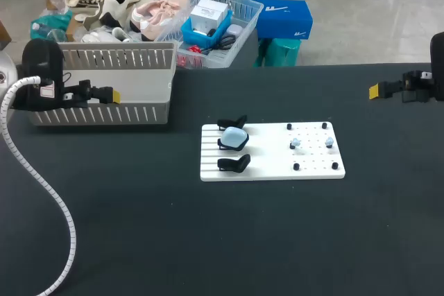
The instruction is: Pick up each earbud case from the left stands, insert the matching earbuds, close the lid, and place the case in the box.
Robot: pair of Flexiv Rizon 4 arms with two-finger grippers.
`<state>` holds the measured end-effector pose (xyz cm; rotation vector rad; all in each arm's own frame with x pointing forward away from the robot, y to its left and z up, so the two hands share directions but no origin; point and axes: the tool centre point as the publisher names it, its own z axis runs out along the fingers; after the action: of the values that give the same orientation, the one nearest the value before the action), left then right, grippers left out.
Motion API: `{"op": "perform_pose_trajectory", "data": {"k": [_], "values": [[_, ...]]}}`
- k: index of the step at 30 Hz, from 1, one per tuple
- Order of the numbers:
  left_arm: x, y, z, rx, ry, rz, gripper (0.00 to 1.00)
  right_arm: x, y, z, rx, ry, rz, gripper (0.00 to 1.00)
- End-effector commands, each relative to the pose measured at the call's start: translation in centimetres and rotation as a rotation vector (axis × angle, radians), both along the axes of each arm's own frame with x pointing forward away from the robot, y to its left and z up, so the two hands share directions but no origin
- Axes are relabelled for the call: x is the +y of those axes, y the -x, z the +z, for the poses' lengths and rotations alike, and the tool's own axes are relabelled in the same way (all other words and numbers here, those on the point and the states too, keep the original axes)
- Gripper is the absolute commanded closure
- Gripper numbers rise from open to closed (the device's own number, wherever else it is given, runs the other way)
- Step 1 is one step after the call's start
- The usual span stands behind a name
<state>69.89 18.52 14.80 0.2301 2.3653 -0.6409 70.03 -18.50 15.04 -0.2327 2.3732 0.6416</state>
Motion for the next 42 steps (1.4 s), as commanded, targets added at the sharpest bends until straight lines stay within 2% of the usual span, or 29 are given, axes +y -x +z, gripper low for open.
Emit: {"op": "perform_pose_trajectory", "data": {"k": [1,11,14,22,27,29,31,35,38,42], "values": [[0.0,-0.1,0.1,0.004,-0.003,0.0,0.0,-0.1,0.0,0.0,0.0,-0.001,0.002,0.0],[0.0,-0.1,0.1,0.004,-0.003,0.0,0.0,-0.1,0.0,0.0,0.0,-0.001,0.002,0.0],[-0.6,-0.2,0.2,0.0,0.017,-0.088,0.0,-0.1,0.0,0.0,0.0,-0.001,0.002,0.0],[-1.9,-1.2,1.6,-0.106,0.061,-0.338,0.0,-0.1,0.0,0.0,0.0,-0.001,0.002,0.0],[-2.9,-1.4,2.2,-0.198,0.06,-0.578,0.0,-0.1,0.0,0.0,0.0,-0.001,0.002,0.0],[-3.4,-1.3,2.3,-0.219,0.034,-0.64,0.0,-0.1,0.0,0.0,0.0,-0.001,0.002,0.0],[-4.0,-1.0,2.6,-0.229,0.036,-0.728,0.0,-0.1,0.0,0.0,0.0,-0.001,0.002,0.0],[-5.2,-0.2,3.0,-0.312,-0.004,-0.864,0.0,-0.1,0.0,0.0,0.0,-0.001,0.002,0.0],[-6.3,0.2,2.6,-0.398,-0.067,-0.961,0.0,-0.1,0.0,0.0,0.0,-0.001,0.002,0.0],[-7.6,0.4,1.8,-0.446,-0.094,-1.084,0.0,-0.1,0.0,0.0,0.0,-0.001,0.002,0.0]]}}
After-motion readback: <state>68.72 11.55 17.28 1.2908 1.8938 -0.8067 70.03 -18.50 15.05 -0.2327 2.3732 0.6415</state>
